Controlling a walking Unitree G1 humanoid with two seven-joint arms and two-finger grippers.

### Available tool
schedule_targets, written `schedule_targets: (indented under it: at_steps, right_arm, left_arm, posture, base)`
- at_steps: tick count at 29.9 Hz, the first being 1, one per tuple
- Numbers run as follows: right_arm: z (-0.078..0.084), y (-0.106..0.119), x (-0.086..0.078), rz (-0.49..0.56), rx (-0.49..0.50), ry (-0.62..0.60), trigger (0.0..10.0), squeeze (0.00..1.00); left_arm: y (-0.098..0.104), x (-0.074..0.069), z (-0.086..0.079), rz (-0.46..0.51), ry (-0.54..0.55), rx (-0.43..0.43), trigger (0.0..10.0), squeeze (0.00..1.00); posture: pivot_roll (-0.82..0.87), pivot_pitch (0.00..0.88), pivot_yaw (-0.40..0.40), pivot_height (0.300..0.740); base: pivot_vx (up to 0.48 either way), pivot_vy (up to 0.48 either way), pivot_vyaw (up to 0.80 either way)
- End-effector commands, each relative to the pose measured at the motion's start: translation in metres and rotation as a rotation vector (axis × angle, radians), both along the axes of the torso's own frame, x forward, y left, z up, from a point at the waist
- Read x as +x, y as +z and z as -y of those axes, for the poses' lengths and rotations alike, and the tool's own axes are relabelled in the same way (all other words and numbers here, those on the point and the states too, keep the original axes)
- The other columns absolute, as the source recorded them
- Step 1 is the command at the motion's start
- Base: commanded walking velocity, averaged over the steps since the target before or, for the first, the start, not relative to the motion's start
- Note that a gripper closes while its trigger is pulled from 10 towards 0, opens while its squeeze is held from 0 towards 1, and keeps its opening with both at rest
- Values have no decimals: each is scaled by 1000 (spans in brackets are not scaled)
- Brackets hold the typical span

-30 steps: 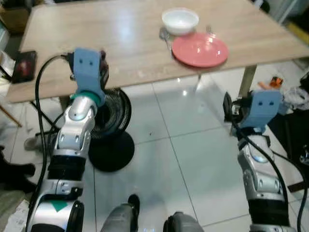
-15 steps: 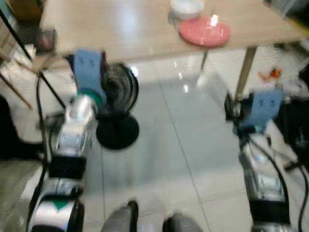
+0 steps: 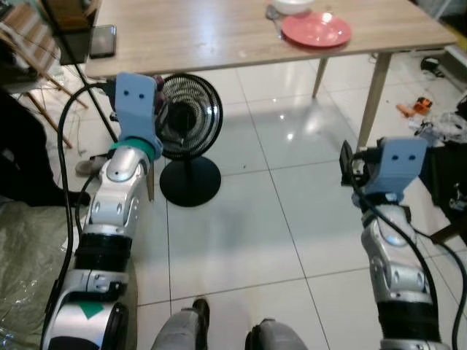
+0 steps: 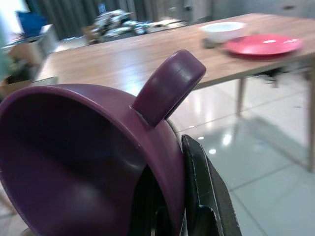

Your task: Setting the table

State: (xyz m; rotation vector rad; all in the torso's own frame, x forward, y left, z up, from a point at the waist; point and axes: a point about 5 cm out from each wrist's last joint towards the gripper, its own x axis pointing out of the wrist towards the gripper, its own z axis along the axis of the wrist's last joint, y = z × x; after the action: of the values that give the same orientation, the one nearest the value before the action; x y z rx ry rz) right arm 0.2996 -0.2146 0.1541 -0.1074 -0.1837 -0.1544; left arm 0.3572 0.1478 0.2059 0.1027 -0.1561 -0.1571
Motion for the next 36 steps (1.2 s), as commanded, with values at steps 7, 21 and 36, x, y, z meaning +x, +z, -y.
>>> schedule_targets:
  at_steps: [7,21,36]
  right_arm:
    - [0,-3,-2,-11,15,-1,10000,0]
    - [-1,-3,-2,-13,25,2,10000,0]
    - [2,-3,-1,-22,31,-20,10000,0]
  left_arm:
    - [1,0,6,-16,-30,-53,10000,0]
    - [1,2,7,-28,-28,-69,10000,0]
    - [5,2,8,-1,-25,-24,10000,0]
  posture:
    - [-29,17,48,740]
    - [-29,20,50,740]
    - [-26,24,52,740]
  base:
    - [0,0,-229]
    - [0,0,-800]
    - [0,0,-800]
